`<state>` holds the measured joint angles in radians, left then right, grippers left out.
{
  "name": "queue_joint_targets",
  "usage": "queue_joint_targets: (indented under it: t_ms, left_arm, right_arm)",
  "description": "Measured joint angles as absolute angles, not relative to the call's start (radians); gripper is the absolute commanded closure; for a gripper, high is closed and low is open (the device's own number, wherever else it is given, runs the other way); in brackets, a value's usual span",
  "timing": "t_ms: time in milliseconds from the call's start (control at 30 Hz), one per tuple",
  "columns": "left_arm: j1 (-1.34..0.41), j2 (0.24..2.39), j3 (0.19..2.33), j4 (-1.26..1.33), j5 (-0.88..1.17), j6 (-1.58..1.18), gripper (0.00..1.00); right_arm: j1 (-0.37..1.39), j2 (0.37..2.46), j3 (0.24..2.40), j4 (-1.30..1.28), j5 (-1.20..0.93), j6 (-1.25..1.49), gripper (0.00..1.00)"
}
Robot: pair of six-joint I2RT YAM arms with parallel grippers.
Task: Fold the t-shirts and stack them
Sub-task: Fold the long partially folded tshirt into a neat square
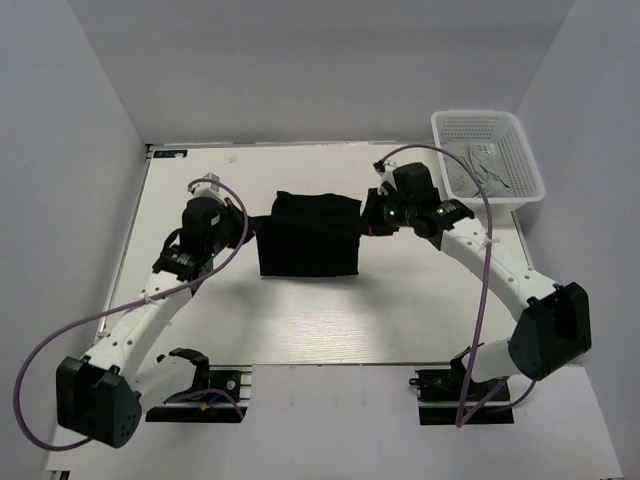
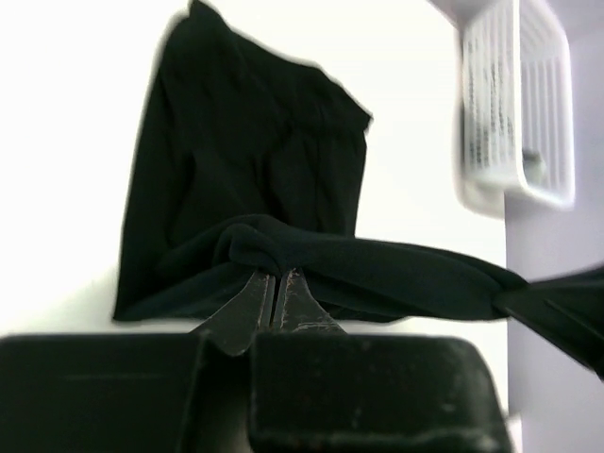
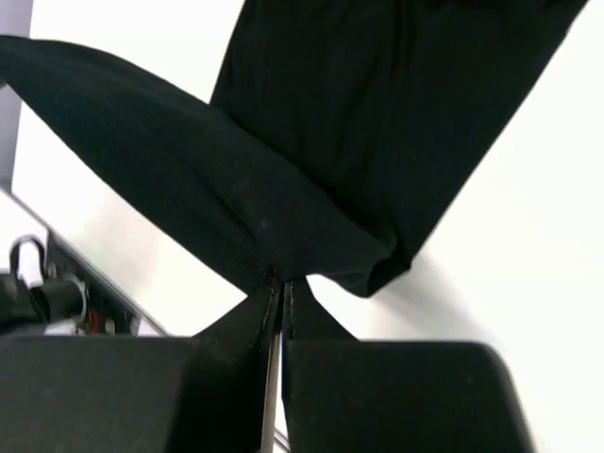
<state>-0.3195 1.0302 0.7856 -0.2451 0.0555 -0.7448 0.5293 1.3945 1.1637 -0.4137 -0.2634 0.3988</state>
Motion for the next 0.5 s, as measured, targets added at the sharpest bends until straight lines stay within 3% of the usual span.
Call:
queue_joint_targets:
  t_ms: [500]
  left_arm:
    - [-0.317, 1.445, 1.039, -0.119, -0.042, -0.678, 1.00]
  right_arm:
    - [0.426, 1.687, 1.391, -0.402, -0.272, 0.404, 1.00]
